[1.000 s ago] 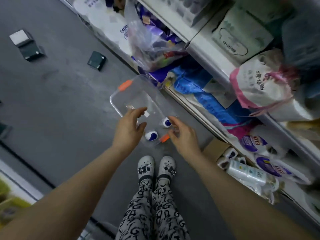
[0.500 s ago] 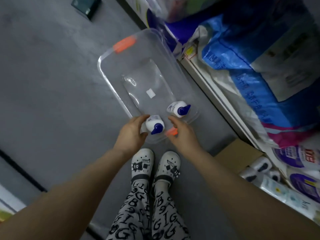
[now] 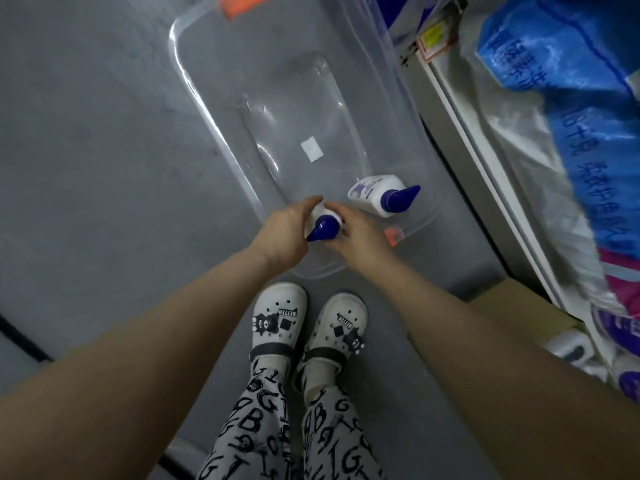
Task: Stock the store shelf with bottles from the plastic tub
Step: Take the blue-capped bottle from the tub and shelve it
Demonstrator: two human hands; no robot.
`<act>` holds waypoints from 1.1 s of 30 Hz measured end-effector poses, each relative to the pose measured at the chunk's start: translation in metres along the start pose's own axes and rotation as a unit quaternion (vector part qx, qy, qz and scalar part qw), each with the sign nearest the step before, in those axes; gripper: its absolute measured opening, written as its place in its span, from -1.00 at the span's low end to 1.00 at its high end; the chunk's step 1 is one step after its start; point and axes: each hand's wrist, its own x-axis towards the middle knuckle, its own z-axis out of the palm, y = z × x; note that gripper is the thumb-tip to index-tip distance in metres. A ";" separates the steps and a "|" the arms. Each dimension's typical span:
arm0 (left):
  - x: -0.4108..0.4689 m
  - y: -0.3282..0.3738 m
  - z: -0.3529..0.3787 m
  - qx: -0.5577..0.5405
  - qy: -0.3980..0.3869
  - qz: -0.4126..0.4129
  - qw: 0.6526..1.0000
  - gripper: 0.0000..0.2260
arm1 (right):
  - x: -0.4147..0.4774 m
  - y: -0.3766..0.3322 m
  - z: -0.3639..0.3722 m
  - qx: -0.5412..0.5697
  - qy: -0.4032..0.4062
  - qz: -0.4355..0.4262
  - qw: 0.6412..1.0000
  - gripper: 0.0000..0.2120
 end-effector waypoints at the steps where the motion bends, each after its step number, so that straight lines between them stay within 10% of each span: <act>1: 0.004 -0.001 -0.002 -0.004 -0.007 -0.011 1.000 -0.35 | 0.003 0.000 0.000 0.023 -0.001 0.007 1.000 -0.42; 33: -0.098 0.097 -0.120 -0.362 -0.033 0.007 0.932 -0.53 | -0.097 -0.136 -0.134 0.219 0.076 0.005 0.973 -0.56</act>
